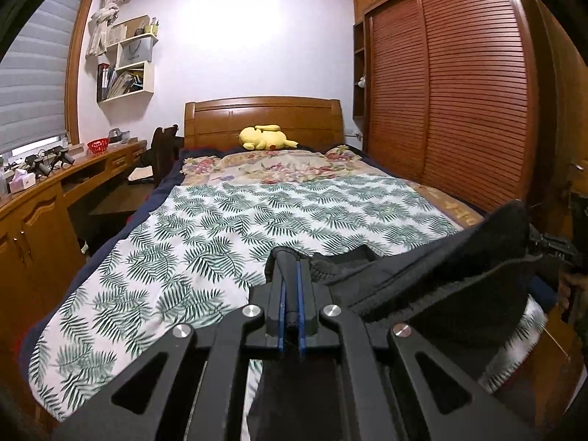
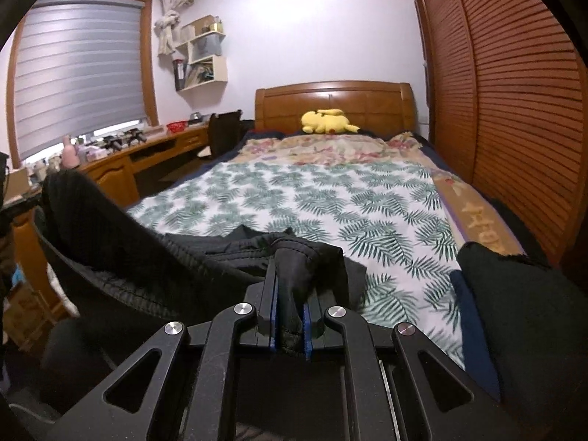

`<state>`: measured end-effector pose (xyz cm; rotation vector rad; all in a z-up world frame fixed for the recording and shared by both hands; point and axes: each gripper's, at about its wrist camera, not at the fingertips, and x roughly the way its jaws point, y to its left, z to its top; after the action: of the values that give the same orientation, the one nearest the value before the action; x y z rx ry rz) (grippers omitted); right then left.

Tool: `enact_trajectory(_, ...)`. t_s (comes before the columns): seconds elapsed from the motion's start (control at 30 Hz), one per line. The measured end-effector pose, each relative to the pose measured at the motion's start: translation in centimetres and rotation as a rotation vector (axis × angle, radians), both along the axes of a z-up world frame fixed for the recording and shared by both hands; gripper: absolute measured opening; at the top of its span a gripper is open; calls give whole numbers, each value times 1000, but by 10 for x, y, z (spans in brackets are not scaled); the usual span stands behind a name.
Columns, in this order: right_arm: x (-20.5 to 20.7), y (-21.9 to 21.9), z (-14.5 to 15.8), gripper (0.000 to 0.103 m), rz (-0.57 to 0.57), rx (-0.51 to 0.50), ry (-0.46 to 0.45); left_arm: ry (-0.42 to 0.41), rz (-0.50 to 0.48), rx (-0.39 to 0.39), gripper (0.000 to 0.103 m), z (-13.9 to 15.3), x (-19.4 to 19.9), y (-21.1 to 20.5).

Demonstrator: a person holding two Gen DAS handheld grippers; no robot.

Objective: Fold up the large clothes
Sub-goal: 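Lift the hem with both tools and fold it toward the collar, then lower the hem onto the jacket and open both tools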

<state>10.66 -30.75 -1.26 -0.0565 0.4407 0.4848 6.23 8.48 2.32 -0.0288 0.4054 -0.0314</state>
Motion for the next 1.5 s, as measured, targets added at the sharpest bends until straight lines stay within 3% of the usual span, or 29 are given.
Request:
enact_trajectory(0.2,63,15,-31,8,-46,-52,2,1,0,-55,2,-17,61,12)
enact_trajectory(0.3,93,24,-45,8,-67,-90,5,-11,-9,-30,2,-22,90,11)
enact_trajectory(0.5,155,42,-62,8,-108,-139,36,-12,3,-36,3,-43,121,20)
enact_trajectory(0.63,179,54,-73,8,-131,-167,53,30,-1,-96,3,-57,144,31)
enact_trajectory(0.93,210,86,-96,8,-142,-255,91,106,-16,-114,3,-72,170,28)
enact_trajectory(1.5,221,101,-110,8,-171,-331,113,109,-15,-121,6,-63,159,34)
